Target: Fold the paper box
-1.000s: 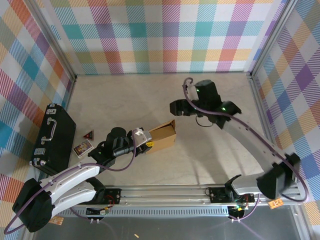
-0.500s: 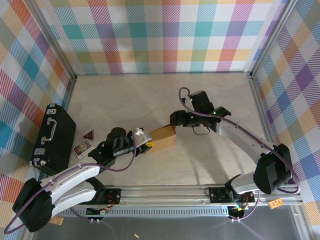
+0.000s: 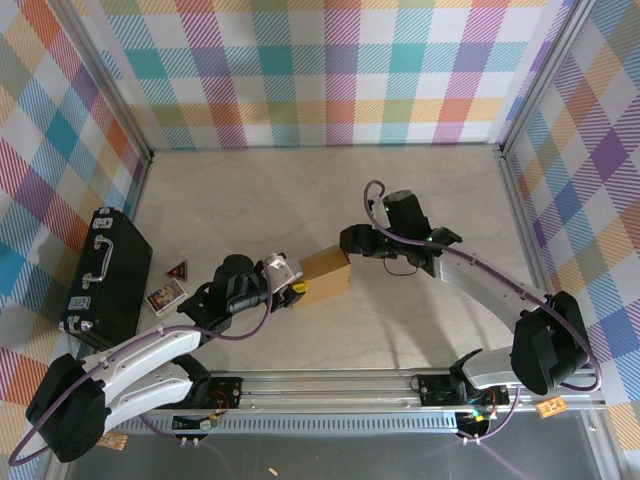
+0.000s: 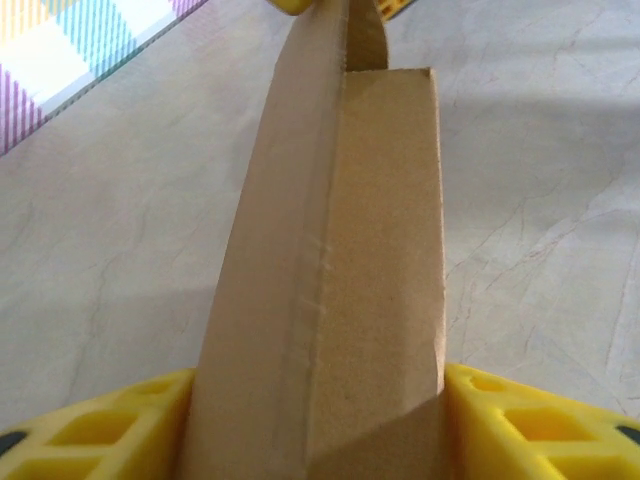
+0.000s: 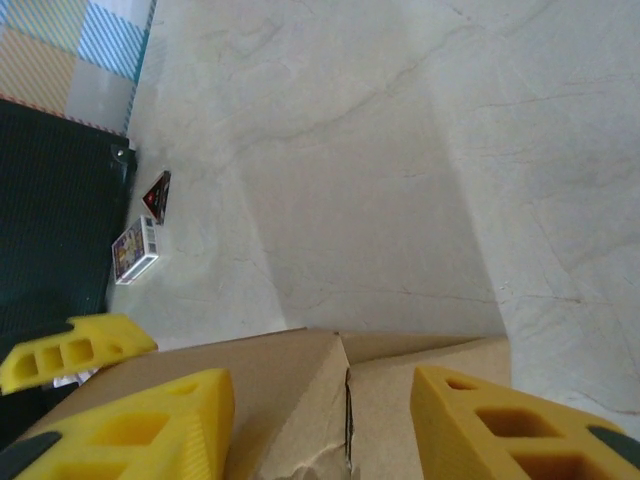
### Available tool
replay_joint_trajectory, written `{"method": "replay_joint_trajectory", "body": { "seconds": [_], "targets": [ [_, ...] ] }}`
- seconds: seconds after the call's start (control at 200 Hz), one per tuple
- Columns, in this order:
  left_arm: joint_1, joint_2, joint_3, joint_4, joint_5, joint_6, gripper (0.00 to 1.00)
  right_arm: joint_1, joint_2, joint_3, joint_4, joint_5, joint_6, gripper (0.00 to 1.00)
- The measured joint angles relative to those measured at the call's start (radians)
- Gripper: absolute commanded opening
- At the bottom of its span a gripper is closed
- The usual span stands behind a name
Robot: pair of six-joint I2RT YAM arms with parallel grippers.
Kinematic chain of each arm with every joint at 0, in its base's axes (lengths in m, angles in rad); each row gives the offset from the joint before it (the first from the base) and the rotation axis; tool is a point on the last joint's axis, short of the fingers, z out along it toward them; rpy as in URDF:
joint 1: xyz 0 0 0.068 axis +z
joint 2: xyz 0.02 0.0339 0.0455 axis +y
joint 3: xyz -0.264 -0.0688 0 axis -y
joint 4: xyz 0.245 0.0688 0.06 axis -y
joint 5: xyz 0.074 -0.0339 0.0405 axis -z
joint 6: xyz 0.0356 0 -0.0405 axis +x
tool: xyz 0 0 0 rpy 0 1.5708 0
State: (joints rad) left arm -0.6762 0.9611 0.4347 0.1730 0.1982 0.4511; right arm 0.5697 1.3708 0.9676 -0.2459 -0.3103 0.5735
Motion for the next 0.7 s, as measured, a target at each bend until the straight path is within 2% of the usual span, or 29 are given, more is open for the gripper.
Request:
{"method": "replay_joint_trajectory", "body": {
  "seconds": [0.075,0.275,0.525,0.695],
  "targets": [
    [-0.001,-0.001,-0.005,-0.008,-0.014,-0.021,0.82,0.009,0.013,-0.015,0.014,-0.019,0.008,0.47],
    [-0.003,-0.016,-0.019,-0.021,-0.029,-0.091,1.00,0.013,0.030,-0.037,0.034,-0.043,0.019,0.46],
    [-0.003,-0.130,-0.019,-0.077,-0.096,-0.249,1.00,0.013,0.036,-0.037,0.047,-0.043,0.019,0.47],
    [-0.003,-0.259,0.053,-0.198,-0.232,-0.493,1.00,0.012,0.042,-0.037,0.059,-0.043,0.019,0.46]
  ]
}}
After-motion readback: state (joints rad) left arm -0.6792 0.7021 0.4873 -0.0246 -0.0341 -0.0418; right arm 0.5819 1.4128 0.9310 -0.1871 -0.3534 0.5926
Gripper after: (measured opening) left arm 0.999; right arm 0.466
